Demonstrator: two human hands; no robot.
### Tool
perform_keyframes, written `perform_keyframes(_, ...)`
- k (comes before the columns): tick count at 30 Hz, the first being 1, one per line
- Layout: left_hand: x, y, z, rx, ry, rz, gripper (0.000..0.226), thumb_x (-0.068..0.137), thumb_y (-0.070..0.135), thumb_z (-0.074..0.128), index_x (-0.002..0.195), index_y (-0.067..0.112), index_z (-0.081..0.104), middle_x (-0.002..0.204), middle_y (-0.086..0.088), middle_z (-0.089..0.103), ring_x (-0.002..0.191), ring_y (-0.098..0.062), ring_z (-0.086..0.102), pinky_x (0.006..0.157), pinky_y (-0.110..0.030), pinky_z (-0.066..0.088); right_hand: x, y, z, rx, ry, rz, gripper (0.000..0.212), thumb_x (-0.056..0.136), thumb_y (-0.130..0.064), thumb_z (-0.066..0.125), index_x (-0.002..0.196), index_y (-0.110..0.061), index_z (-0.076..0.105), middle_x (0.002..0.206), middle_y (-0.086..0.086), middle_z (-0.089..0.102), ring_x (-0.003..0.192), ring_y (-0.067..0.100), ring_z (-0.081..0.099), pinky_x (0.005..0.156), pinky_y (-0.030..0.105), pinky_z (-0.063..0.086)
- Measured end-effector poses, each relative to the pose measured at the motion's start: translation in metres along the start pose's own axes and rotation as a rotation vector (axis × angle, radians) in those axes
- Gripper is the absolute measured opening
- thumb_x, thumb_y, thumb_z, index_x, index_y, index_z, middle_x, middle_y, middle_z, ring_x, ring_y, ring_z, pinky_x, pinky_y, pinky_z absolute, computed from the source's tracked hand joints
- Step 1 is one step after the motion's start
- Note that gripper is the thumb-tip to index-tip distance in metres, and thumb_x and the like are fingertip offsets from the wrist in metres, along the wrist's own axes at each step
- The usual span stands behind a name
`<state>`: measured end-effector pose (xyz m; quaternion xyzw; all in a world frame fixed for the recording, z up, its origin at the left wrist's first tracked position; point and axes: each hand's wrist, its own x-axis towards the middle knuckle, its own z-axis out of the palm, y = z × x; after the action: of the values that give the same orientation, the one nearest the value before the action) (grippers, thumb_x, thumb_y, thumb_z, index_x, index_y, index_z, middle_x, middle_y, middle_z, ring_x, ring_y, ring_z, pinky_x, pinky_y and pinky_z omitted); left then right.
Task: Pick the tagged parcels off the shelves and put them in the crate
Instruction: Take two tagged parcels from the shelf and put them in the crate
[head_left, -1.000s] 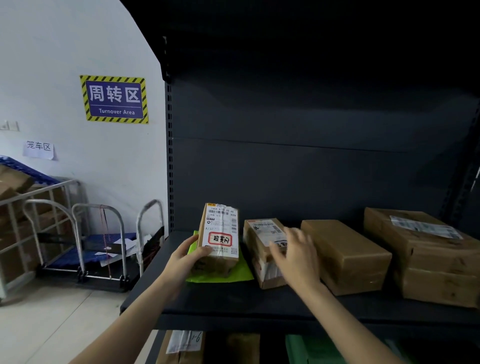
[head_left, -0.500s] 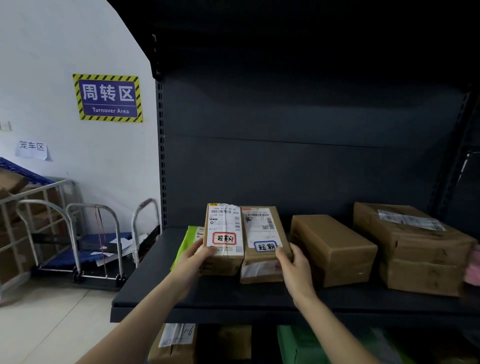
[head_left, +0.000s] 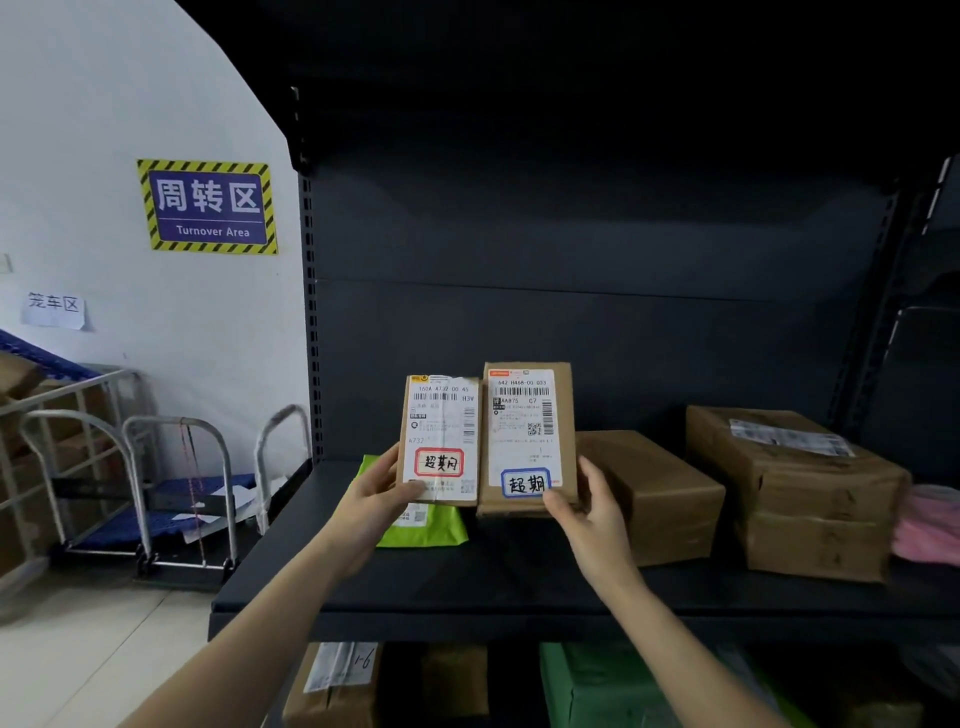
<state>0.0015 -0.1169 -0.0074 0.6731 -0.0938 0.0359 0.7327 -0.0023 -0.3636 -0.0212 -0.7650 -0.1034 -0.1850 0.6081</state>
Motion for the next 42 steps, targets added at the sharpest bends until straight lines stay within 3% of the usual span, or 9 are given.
perform_keyframes(5,-0.006,0.004,0.006,0.036,0.024,0.047,0.054,0.086,-0.002,0.058,0.126,0.034,0.050,0.109,0.002,0.072,0.105,-0.016,0.066,0.091,-0.032,0.048,-0.001,-0.002,-0.008,0.009,-0.025,0.003,0.064,0.086,-0.019,0.065,0.141,-0.024,0.033,0.116,-0.017,0.053,0.115,0.005,0.048,0.096,0.025,0.038)
perform_keyframes(9,-0.016,0.008,0.012,0.125,0.051,0.095,0.053,0.086,-0.001,0.059,0.125,0.034,0.049,0.108,0.008,0.072,0.104,-0.011,0.066,0.087,-0.028,0.051,-0.001,-0.003,-0.013,0.004,-0.042,-0.007,0.070,0.084,-0.019,0.067,0.143,-0.022,0.030,0.120,-0.015,0.048,0.116,0.005,0.043,0.098,0.027,0.035)
perform_keyframes(13,-0.029,0.010,0.015,0.203,0.118,0.128,0.050,0.086,-0.001,0.061,0.120,0.035,0.053,0.109,0.009,0.069,0.108,-0.013,0.063,0.083,-0.026,0.053,0.000,-0.002,-0.012,0.018,-0.073,-0.016,0.069,0.084,-0.018,0.067,0.142,-0.021,0.032,0.109,-0.023,0.051,0.099,-0.006,0.047,0.092,0.022,0.033)
perform_keyframes(17,-0.047,0.013,0.015,0.247,0.187,0.151,0.044,0.085,0.002,0.063,0.114,0.034,0.053,0.112,0.005,0.067,0.111,-0.018,0.061,0.095,-0.036,0.050,-0.003,-0.002,-0.006,0.018,-0.111,-0.030,0.061,0.088,-0.026,0.061,0.142,-0.022,0.033,0.131,-0.004,0.051,0.117,0.007,0.046,0.099,0.029,0.037)
perform_keyframes(25,-0.097,0.015,-0.011,0.261,0.319,0.154,0.043,0.083,0.010,0.066,0.121,0.026,0.053,0.114,0.002,0.068,0.107,-0.015,0.064,0.094,-0.036,0.051,-0.020,-0.017,0.027,0.065,-0.209,-0.043,0.052,0.093,-0.026,0.054,0.141,-0.024,0.036,0.138,0.001,0.048,0.126,0.014,0.045,0.105,0.033,0.037)
perform_keyframes(29,-0.129,0.024,-0.038,0.258,0.408,0.151,0.042,0.083,0.010,0.067,0.118,0.030,0.055,0.107,0.009,0.070,0.101,-0.009,0.066,0.086,-0.025,0.052,-0.034,-0.033,0.058,0.085,-0.275,-0.073,0.048,0.093,-0.026,0.053,0.139,-0.025,0.039,0.136,0.000,0.050,0.124,0.013,0.047,0.103,0.036,0.042)
perform_keyframes(33,-0.173,0.035,-0.070,0.250,0.520,0.154,0.038,0.084,0.010,0.066,0.119,0.022,0.055,0.107,0.006,0.070,0.093,-0.004,0.068,0.072,-0.016,0.055,-0.058,-0.055,0.098,0.116,-0.347,-0.098,0.038,0.093,-0.027,0.053,0.128,-0.035,0.042,0.127,-0.005,0.052,0.110,0.002,0.052,0.081,0.015,0.044)
perform_keyframes(37,-0.228,0.047,-0.101,0.286,0.647,0.147,0.032,0.086,0.013,0.065,0.117,0.017,0.057,0.104,0.002,0.070,0.089,-0.005,0.069,0.066,-0.013,0.054,-0.096,-0.081,0.138,0.143,-0.410,-0.091,0.046,0.094,-0.026,0.052,0.138,-0.019,0.041,0.134,0.000,0.050,0.122,0.012,0.047,0.101,0.032,0.042)
perform_keyframes(42,-0.311,0.058,-0.138,0.329,0.785,0.109,0.027,0.086,0.016,0.065,0.111,0.020,0.056,0.099,0.003,0.069,0.091,-0.010,0.068,0.066,-0.017,0.056,-0.156,-0.110,0.187,0.171,-0.522,-0.088,0.044,0.095,-0.023,0.051,0.137,-0.018,0.042,0.133,0.005,0.052,0.118,0.016,0.052,0.093,0.031,0.047)
